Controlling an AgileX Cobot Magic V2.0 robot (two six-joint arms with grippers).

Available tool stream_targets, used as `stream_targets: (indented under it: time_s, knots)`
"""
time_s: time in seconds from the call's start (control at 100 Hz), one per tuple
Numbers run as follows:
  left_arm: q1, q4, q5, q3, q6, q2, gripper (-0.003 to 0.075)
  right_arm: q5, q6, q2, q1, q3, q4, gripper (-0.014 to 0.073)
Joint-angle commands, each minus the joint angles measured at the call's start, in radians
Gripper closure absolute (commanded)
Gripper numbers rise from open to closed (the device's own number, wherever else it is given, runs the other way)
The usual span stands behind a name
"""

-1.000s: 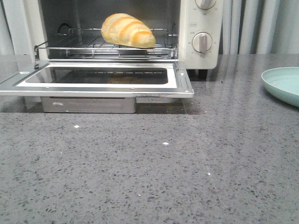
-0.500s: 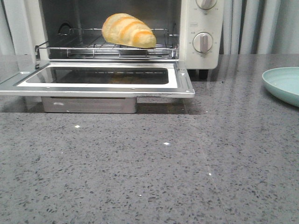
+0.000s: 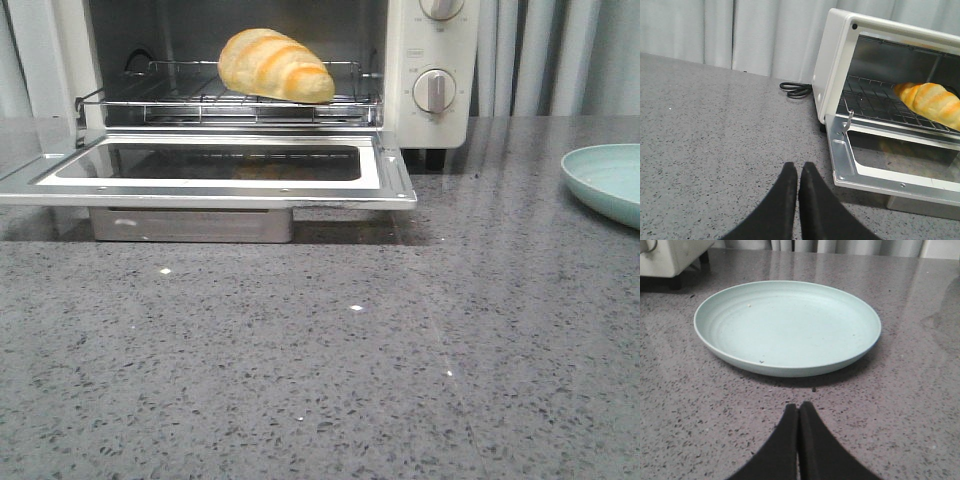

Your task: Put bread in oven

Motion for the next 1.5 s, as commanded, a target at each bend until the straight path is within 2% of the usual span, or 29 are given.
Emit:
stream_targets:
  time_s: [0.0,0.08,0.21,0.5,0.71,0.86,1.49]
  knots:
    - [0.0,-0.015,-0.077,-0.027,-0.009,0.012,0.0741,-0.095,0.008,-0.02,0.005,-0.01,-0.023,0.0669]
    - [0.0,-0.015,-0.077,-0.027,-0.009,0.012,0.0741,-0.106,0.014,-0.02,0.005,0.013,-0.028,0.0669]
    - [0.0,-0.015,-0.077,-0.027,-0.009,0.012,0.0741,-0.139,0.102,-0.02,0.005,0.049,-0.069,0.0669]
    - [0.0,-0.015,-0.077,-0.027,-0.009,0.012,0.0741,-0.151,0.103,-0.02,0.064,0.067,-0.082,0.0669]
    - [0.0,-0.015,-0.077,-0.027,-0.009,0.012,0.0741,-0.115,0.103,-0.02,0.063,0.068,-0.083,0.0669]
    - [0.0,-0.015,-0.077,-0.027,-0.009,0.012,0.0741,-0.036,0.103,-0.02,0.063,0.068,-0.083,0.0669]
    - [0.0,-0.015,-0.077,-0.027,-0.009,0.012,0.0741,-0.022,0.103,-0.02,0.063,0.068,-0.083,0.0669]
